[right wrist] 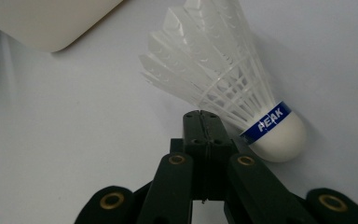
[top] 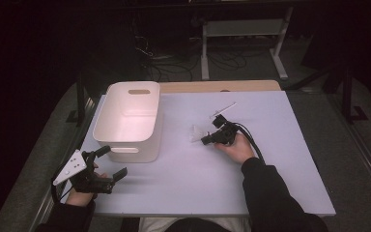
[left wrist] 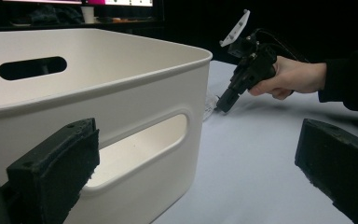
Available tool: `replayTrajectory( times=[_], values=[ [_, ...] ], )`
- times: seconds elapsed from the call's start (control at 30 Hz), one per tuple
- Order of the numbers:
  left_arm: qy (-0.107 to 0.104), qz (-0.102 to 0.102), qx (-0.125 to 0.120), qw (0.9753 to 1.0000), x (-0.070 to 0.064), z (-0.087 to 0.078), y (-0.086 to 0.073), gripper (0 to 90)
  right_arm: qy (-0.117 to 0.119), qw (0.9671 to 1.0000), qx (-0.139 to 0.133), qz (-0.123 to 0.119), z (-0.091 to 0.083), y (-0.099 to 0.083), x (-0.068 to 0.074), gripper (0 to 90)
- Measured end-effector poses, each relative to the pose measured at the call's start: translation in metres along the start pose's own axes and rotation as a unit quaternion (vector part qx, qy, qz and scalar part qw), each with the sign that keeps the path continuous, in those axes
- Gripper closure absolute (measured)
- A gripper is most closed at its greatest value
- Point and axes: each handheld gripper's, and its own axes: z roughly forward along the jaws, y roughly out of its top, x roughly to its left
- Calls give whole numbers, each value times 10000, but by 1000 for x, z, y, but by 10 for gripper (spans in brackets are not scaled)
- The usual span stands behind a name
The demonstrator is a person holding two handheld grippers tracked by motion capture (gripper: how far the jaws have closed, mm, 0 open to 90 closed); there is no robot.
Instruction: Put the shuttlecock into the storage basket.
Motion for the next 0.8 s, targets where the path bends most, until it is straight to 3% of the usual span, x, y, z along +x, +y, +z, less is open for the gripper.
replayTrajectory(
  times=[0.43, 0.73, 0.8],
  values=[
    [-3, -2, 1, 10000, 0, 0, 0, 0, -1, 9996, -221, 196, -4, -1, -11, 889],
    [-3, -3, 2, 10000, 0, 0, 0, 0, -40, 9997, -244, 24, -18, -1, -7, 888],
    [-2, 1, 2, 10000, 0, 0, 0, 0, -91, 9996, -276, -32, -31, -1, -5, 887]
  ],
)
